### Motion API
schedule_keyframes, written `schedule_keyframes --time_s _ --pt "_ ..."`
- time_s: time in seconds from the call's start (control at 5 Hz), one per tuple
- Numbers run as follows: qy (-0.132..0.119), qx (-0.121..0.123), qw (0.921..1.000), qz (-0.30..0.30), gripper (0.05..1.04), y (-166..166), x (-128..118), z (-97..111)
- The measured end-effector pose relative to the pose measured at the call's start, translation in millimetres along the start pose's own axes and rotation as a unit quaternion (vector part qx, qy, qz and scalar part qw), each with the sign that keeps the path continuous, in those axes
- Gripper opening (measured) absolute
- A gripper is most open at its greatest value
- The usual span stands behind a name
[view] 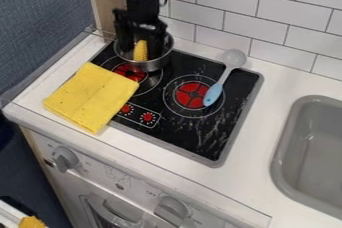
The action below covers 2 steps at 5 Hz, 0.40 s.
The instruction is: Put the yellow object/ corn in side the silver pot
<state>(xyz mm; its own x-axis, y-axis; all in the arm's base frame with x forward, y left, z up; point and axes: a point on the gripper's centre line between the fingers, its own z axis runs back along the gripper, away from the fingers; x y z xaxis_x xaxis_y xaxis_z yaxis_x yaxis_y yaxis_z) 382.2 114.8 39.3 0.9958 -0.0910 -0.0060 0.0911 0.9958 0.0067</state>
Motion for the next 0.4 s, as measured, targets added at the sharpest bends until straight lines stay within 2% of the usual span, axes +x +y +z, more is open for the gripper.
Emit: schedule_keyframes --time_s 0.2,0.4 --pt "-0.040 0.000 0.9991 -0.011 1.000 -4 1 43" --pt "-0.054 -0.008 0.9982 -0.027 1.000 -12 -6 64"
